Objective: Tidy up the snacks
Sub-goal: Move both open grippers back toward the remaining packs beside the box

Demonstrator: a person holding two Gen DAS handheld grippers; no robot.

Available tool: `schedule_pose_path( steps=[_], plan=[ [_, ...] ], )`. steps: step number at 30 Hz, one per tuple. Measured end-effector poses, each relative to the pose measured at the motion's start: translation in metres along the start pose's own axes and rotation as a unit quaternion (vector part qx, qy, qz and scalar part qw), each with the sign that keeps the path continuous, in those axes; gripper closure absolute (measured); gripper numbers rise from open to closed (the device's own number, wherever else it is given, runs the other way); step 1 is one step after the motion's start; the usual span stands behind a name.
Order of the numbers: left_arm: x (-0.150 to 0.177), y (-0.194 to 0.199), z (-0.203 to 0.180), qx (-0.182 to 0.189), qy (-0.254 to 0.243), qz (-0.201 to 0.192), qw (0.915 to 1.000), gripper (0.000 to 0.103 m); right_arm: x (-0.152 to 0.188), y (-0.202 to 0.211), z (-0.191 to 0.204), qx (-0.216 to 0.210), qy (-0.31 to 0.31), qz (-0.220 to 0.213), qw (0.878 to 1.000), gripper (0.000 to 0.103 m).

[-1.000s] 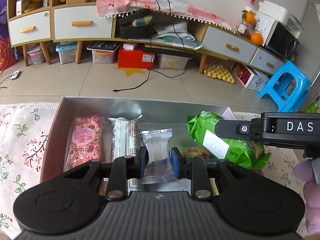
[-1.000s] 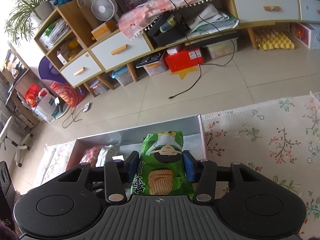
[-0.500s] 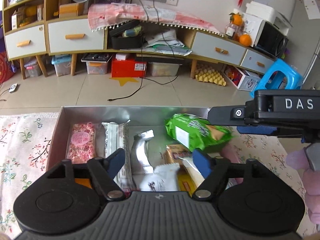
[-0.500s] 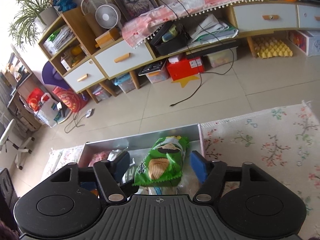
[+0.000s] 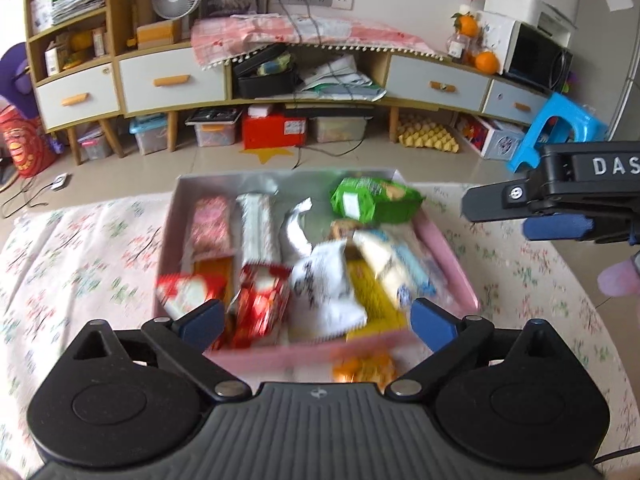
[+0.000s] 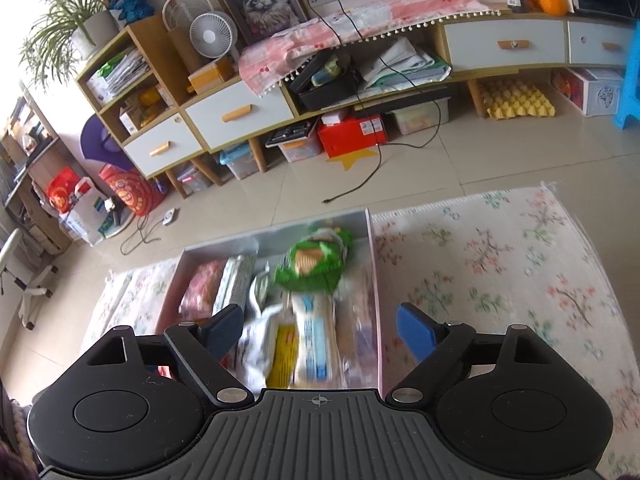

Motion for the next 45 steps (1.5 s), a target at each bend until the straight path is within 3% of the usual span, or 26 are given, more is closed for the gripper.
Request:
schedule_pose_path(
  steps=[10, 17, 22, 26, 34, 39, 45],
  plan=[
    [0.030, 0.022, 0.000, 0.000, 0.025, 0.023, 0.9994, 0.001, 0.042, 0.023, 0.007, 0.029, -0.009, 0.033, 0.999, 0.017],
    [0.055, 0.022, -0.006, 0.002, 0.003, 0.031, 0.9995, 0.001, 0.076, 0.027, 0.003, 0.020, -0.029, 0.041, 0.999, 0.017],
    [0.067, 0.019, -0.007, 0.000, 0.011, 0.046, 0.9989, 0.001, 0.087, 0.027, 0.004, 0.057, 0.005, 0.051, 0.997, 0.016],
    [0.076, 0.015, -0.012, 0.010, 0.012, 0.054, 0.9984, 0.001, 0.096, 0.022, 0.003, 0.074, 0.021, 0.056, 0.995, 0.011],
    [0.096, 0.004, -0.022, 0.035, -0.004, 0.023, 0.9991, 0.002, 0.106, 0.011, -0.001, 0.076, 0.046, 0.057, 0.994, 0.010],
    [0.098, -0.005, -0.033, 0.042, -0.018, 0.021, 0.9987, 0.010, 0.110, 0.002, -0.008, 0.079, 0.047, 0.060, 0.994, 0.010],
    [0.096, -0.009, -0.041, 0.039, -0.030, 0.015, 0.9987, 0.032, 0.109, -0.002, -0.007, 0.064, 0.062, 0.055, 0.995, 0.010]
  ],
)
Point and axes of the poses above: each gripper's, at about its wrist camera, not at the fingertips, and y roughly against the way its jaws point, z to its left, x to its underside, the point moved 4 cm from there along -y, roughly the way its jaws point, and after that the axes turned 1 degree about z, right-handed, at the moved point
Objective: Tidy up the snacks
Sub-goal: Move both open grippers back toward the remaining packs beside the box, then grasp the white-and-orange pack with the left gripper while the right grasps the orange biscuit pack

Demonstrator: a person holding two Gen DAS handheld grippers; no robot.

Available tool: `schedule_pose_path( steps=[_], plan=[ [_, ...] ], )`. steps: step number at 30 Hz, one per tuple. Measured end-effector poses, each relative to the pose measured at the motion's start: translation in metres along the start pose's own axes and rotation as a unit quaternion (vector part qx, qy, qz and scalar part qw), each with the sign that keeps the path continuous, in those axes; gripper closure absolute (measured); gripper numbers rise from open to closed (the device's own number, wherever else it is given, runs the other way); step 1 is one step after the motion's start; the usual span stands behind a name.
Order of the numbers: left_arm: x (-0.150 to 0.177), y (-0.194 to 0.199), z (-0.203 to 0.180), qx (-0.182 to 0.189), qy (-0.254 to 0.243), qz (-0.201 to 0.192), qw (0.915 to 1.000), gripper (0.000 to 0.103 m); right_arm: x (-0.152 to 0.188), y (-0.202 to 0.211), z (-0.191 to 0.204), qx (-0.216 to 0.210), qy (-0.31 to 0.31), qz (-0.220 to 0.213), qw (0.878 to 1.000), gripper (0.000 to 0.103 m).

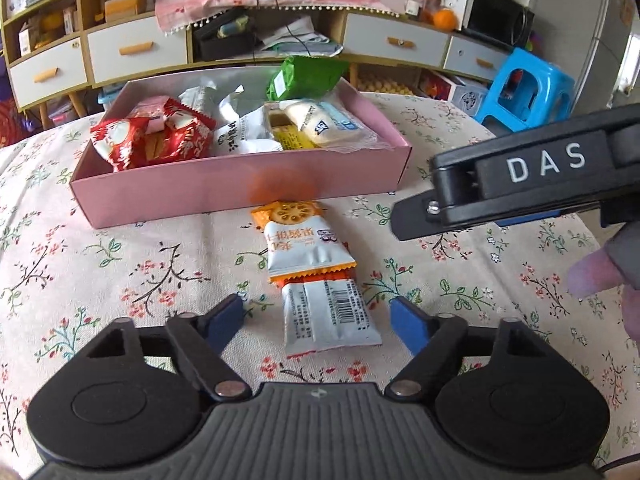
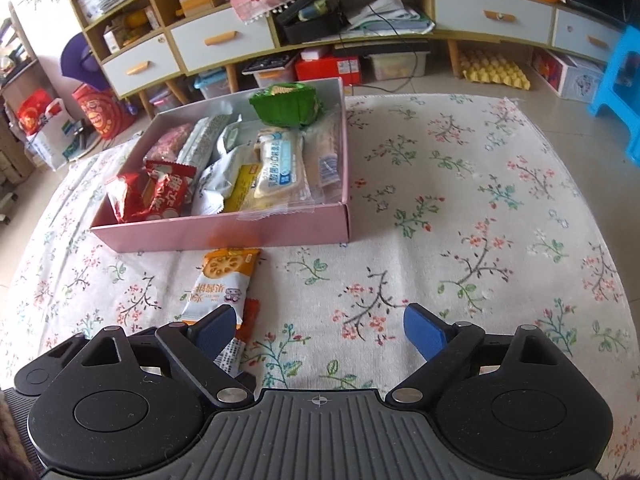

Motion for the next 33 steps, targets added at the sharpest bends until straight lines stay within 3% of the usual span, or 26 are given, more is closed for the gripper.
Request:
schedule_pose_path(
  steps=[2, 7, 18, 26, 31, 33],
  plan=[
    [-0.001, 0.000, 0.000, -0.001, -0.003, -0.001, 1.0000, 0.045, -0.001, -0.002, 0.002, -0.012, -0.002, 0.000, 1.000, 0.010],
    [0.002, 0.003, 0.006, -0.001, -0.014, -0.008, 0.9999, 0.059, -0.005, -0.014, 0.010, -0.035, -0.010, 0.014, 0.999, 0.010],
    [0.009, 0.012, 0.019, 0.048, -0.007, -0.023, 0.9985, 0.063, -0.012, -0.049, 0.035, -0.043, -0.026, 0.037, 0.998, 0.014],
    [0.015, 0.021, 0.028, 0.075, 0.011, -0.016, 0.9970, 0.064, -0.012, -0.058, 0.066, -0.018, 0.032, 0.029, 0.999, 0.037],
    [0.017, 0.025, 0.030, 0.080, 0.006, -0.012, 0.9967, 0.064, -0.012, -0.057, 0.077, -0.032, 0.049, 0.033, 0.998, 0.075],
    [0.016, 0.024, 0.032, 0.080, 0.006, -0.009, 0.9967, 0.064, -0.012, -0.057, 0.078, -0.035, 0.052, 0.036, 0.997, 0.078]
  ],
)
Point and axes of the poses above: each gripper's, at about its wrist camera, not at the fingertips, and y roughly against the way its jaws point, z to its left, x to its underside, the point moved 4 cm from there along -y, roughly the way its jaws point, and after that the axes turned 1 degree about z, right-handed, at the moved point
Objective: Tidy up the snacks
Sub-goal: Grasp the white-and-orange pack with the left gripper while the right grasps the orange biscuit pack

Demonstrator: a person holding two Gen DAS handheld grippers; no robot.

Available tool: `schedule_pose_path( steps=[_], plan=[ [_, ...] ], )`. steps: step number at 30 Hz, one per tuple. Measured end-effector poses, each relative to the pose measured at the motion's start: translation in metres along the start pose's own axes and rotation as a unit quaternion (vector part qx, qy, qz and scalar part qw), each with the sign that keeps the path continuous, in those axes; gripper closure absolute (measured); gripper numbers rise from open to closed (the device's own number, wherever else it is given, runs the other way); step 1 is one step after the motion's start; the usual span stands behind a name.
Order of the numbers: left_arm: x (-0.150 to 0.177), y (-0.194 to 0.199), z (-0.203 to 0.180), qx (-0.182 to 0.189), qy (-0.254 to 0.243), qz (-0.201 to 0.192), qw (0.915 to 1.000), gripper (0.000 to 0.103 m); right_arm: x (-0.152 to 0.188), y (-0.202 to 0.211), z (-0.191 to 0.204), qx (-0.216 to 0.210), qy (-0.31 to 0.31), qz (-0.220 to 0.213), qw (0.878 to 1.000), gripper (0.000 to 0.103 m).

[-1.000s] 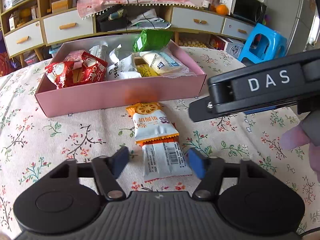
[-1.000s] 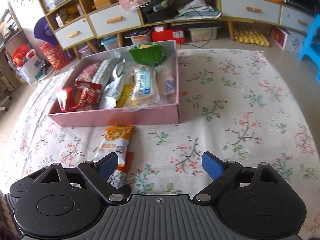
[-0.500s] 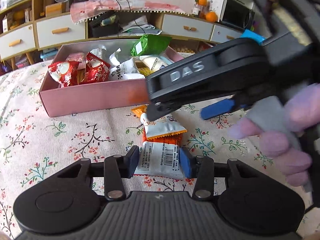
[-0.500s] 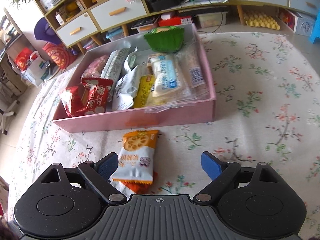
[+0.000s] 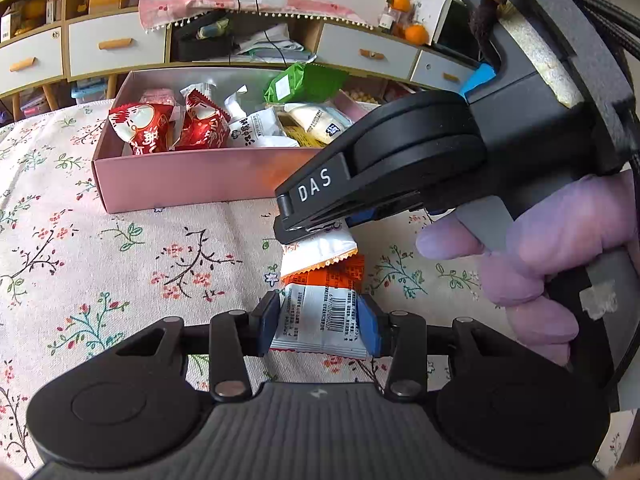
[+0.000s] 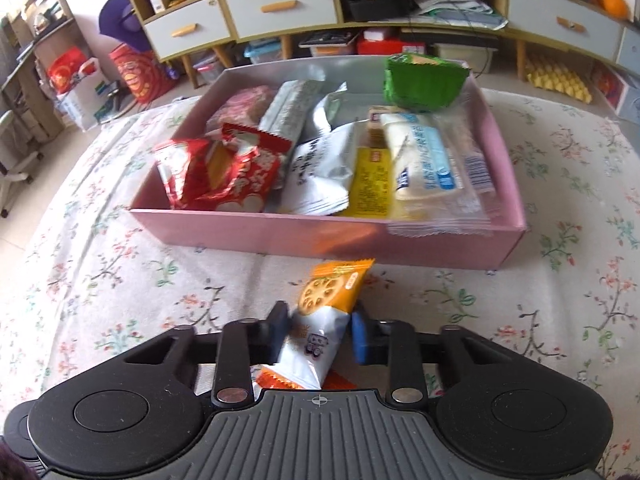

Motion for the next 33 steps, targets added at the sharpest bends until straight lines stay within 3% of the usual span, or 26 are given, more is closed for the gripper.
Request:
schedule_pose_path(
  steps=[13, 20, 26, 28, 29, 33],
  plan=[
    [0.004, 0.011, 0.008, -0.003, -0.011, 0.012, 0.9999, 0.065, 0.007, 0.012, -0.040, -0.007, -0.045, 0.012, 0.999, 0.088],
    [0.004, 0.017, 0.021, -0.042, -0.013, 0.014, 0.9990, 0.065, 0.015, 0.021, -0.055, -0.001, -0.038, 0.012, 0.999, 0.087],
    [0.002, 0.018, 0.032, -0.068, -0.002, 0.009, 0.9976, 0.058, 0.020, 0.027, -0.061, 0.002, -0.030, 0.008, 1.000, 0.073],
    [0.002, 0.017, 0.031, -0.070, -0.005, 0.011, 0.9975, 0.048, 0.021, 0.030, -0.063, 0.006, -0.034, 0.005, 0.999, 0.048],
    [0.001, 0.015, 0.031, -0.072, -0.007, 0.013, 0.9973, 0.043, 0.021, 0.032, -0.064, 0.007, -0.035, 0.002, 0.999, 0.042],
    [-0.001, 0.011, 0.027, -0.085, -0.015, 0.019, 0.9961, 0.040, 0.022, 0.035, -0.062, 0.013, -0.035, 0.001, 0.999, 0.040]
  ],
)
Point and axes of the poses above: each gripper's, at about its wrist camera, not at the fingertips, and y roughly against the way its jaws point, z to its left, x to its underside, the point moved 4 cm from there along -y, roughly the way its jaws point, and after that the axes turned 1 degree about z, right-handed, at the moved point
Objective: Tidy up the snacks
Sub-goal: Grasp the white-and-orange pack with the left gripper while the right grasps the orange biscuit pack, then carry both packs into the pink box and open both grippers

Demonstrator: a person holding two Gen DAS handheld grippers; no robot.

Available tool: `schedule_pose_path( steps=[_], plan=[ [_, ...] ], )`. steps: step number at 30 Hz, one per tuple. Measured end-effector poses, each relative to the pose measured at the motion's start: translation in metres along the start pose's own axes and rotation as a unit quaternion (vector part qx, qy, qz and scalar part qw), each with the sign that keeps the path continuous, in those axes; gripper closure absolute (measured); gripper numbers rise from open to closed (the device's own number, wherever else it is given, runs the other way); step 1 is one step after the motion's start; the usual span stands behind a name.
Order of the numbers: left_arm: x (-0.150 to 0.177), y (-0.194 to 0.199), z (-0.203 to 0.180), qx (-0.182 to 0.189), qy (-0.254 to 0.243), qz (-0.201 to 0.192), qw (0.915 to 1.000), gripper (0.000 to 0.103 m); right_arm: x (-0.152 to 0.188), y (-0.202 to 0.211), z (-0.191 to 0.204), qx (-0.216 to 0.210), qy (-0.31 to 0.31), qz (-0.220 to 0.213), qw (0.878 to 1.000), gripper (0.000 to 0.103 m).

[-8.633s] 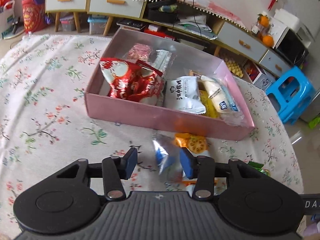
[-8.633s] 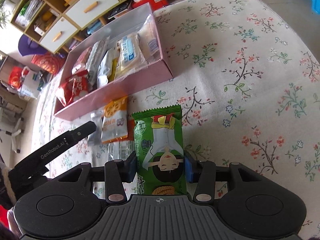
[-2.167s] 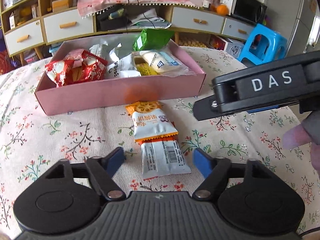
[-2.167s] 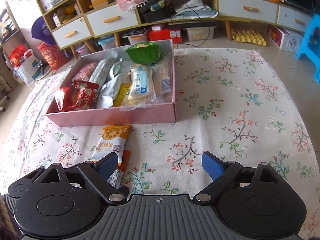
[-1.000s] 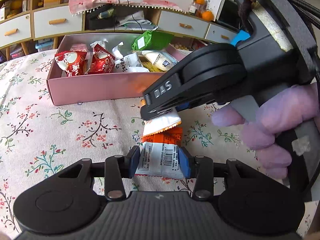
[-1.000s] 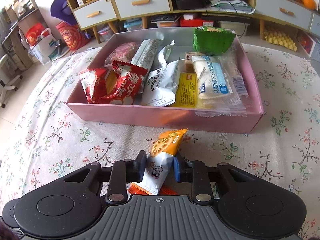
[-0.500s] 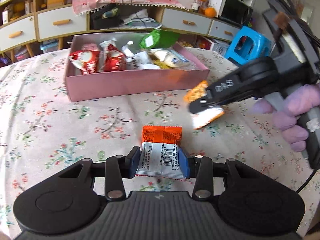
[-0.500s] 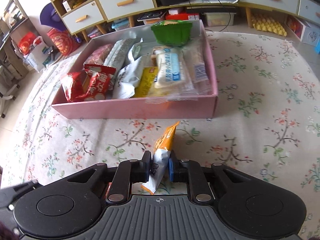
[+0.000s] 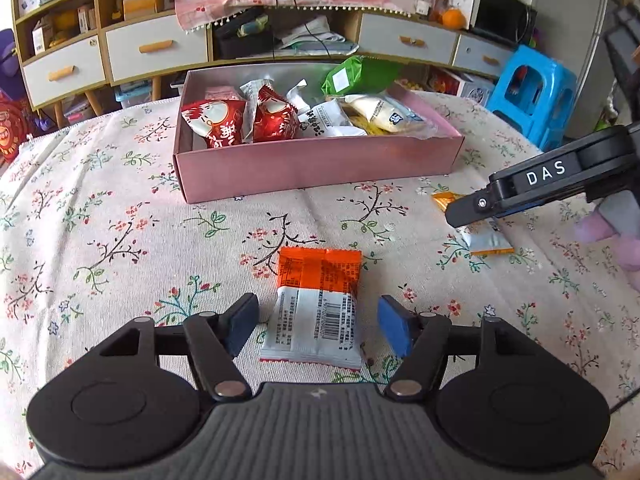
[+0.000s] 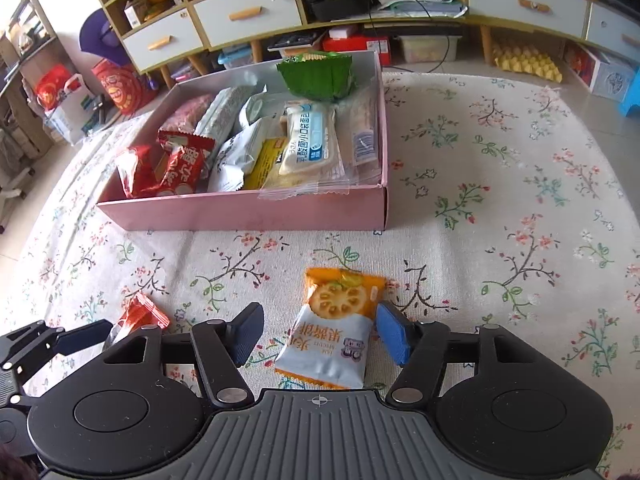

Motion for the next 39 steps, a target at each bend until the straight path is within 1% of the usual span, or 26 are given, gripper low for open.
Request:
schedule_pose_path(
  steps=[2, 6, 7, 8, 9, 10, 11, 12, 13, 15, 21, 24, 32, 39],
  plan=[
    [-0.002, -0.002, -0.001, -0.003, 0.000, 0.001, 1.0000, 0.040, 0.002, -0.002, 0.004, 0.003, 0.004, 0.007, 1.000, 0.040],
    [-0.004, -0.004, 0.000, -0.009, -0.001, 0.003, 1.0000, 0.041, 0.008, -0.005, 0.012, 0.030, 0.026, 0.010, 0.999, 0.040],
    [-0.004, -0.004, 0.000, -0.011, -0.001, 0.003, 0.9999, 0.044, 0.008, -0.006, 0.013, 0.036, 0.029, 0.009, 0.999, 0.041],
    [-0.005, -0.004, 0.001, -0.015, -0.001, 0.004, 0.9999, 0.050, 0.009, -0.008, 0.013, 0.042, 0.033, 0.010, 0.999, 0.041],
    [-0.005, -0.004, 0.002, -0.020, -0.002, 0.005, 0.9998, 0.052, 0.010, -0.009, 0.013, 0.047, 0.034, 0.012, 0.998, 0.044],
    [-0.006, -0.004, 0.002, -0.024, -0.002, 0.006, 0.9997, 0.056, 0.011, -0.010, 0.014, 0.052, 0.036, 0.013, 0.998, 0.051],
    [-0.007, -0.003, 0.004, -0.027, -0.002, 0.008, 0.9996, 0.061, 0.011, -0.009, 0.014, 0.056, 0.040, 0.012, 0.998, 0.052],
    [-0.008, -0.003, 0.005, -0.027, 0.001, 0.009, 0.9996, 0.062, 0.011, -0.009, 0.015, 0.057, 0.043, 0.012, 0.997, 0.055],
    [-0.008, -0.003, 0.007, -0.023, 0.005, 0.011, 0.9996, 0.063, 0.011, -0.008, 0.015, 0.058, 0.044, 0.012, 0.997, 0.055],
    [-0.009, -0.002, 0.010, -0.018, 0.015, 0.015, 0.9996, 0.065, 0.011, -0.007, 0.016, 0.058, 0.049, 0.013, 0.997, 0.063],
    [-0.011, 0.003, 0.017, 0.004, 0.052, 0.029, 0.9982, 0.067, 0.011, 0.000, 0.015, 0.018, 0.012, 0.026, 0.999, 0.063],
    [-0.012, 0.007, 0.020, 0.007, 0.064, 0.031, 0.9975, 0.067, 0.010, 0.006, 0.014, 0.007, -0.003, 0.026, 1.000, 0.063],
    [-0.027, 0.027, 0.028, 0.015, 0.093, 0.002, 0.9956, 0.067, 0.001, 0.022, 0.012, -0.022, -0.036, 0.011, 0.999, 0.063],
    [-0.047, 0.030, 0.030, 0.018, 0.101, -0.023, 0.9945, 0.067, -0.016, 0.029, 0.013, -0.050, -0.065, -0.010, 0.997, 0.063]
  ],
)
Point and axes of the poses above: each gripper's, at about its wrist camera, not at the fingertips, and y roughly against the way its jaws point, z to its left, x to its underside, the point moved 4 cm from there along -y, roughly the way its jaws point, and after that the axes turned 1 degree about z, right-handed, at the moved point
